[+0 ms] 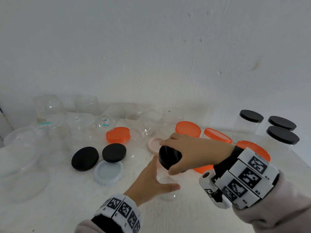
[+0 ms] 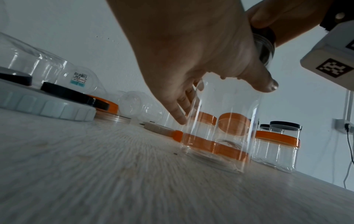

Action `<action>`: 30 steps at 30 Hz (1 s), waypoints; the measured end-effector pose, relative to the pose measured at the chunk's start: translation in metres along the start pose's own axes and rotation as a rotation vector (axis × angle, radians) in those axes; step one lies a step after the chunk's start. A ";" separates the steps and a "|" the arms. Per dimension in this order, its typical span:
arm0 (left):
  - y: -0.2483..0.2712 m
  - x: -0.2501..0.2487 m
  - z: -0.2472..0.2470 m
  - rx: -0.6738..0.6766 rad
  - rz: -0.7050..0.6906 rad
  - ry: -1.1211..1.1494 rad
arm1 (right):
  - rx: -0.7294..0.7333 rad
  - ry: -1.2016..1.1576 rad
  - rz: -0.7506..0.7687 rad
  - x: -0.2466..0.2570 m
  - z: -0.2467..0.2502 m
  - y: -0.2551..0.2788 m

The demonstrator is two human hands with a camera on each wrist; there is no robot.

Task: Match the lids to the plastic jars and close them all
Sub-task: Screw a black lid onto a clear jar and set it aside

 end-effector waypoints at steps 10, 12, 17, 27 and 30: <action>0.000 0.003 -0.002 0.014 -0.027 0.042 | -0.127 0.120 -0.119 0.004 -0.008 -0.004; 0.001 0.005 -0.002 0.007 -0.030 0.037 | -0.159 0.158 -0.173 0.005 -0.011 -0.005; 0.002 0.000 -0.002 0.007 -0.028 0.023 | -0.133 0.066 -0.174 0.002 -0.012 -0.006; 0.001 -0.001 -0.002 0.024 -0.016 0.043 | -0.009 -0.002 -0.031 -0.003 0.001 0.000; 0.000 0.002 -0.002 0.028 -0.011 0.048 | -0.069 0.049 -0.120 -0.001 -0.003 -0.002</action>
Point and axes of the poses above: each hand's wrist, its own y-axis away from the middle knuckle, its own z-axis out of the back of the hand, x = y × z, the point moved 3 cm from there along -y, towards the middle knuckle, and after that the axes turned 14 degrees about y, right-handed, at the moved point
